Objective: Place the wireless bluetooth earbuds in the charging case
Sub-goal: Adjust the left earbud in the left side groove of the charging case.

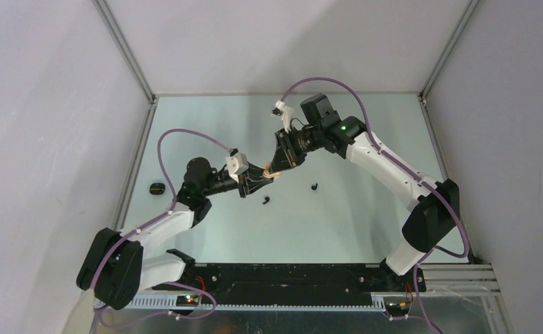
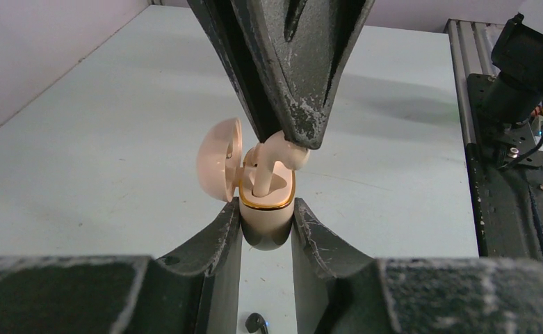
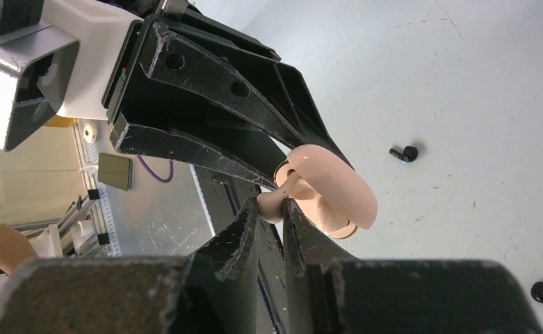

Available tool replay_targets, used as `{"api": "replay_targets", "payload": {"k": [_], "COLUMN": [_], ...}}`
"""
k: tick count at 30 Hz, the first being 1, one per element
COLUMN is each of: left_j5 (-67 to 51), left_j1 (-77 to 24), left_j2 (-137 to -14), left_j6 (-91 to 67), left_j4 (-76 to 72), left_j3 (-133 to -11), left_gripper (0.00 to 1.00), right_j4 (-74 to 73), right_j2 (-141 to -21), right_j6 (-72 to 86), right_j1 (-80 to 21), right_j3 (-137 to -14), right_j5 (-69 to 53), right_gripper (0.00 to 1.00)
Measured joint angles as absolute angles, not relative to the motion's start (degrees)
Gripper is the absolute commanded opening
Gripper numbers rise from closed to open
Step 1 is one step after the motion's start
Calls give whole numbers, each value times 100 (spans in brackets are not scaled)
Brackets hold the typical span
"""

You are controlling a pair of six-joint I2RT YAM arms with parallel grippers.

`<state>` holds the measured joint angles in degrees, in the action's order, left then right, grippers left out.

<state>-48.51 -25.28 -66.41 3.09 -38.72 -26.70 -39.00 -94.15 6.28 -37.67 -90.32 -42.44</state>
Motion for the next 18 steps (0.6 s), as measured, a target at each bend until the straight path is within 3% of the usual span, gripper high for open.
{"api": "replay_targets", "payload": {"k": [18], "left_j5": [-5022], "left_j1": [-2528], "left_j2": [-6619], "left_j6": [314], "left_j4": [-3872], "left_j3": [-2670], "left_gripper": [0], "right_j4": [-3879], "right_j2": [-9437], "right_j6": [711], "right_j1": [-3868], "right_j3": [-9032], "right_j5": [-4209], "right_gripper": [7]}}
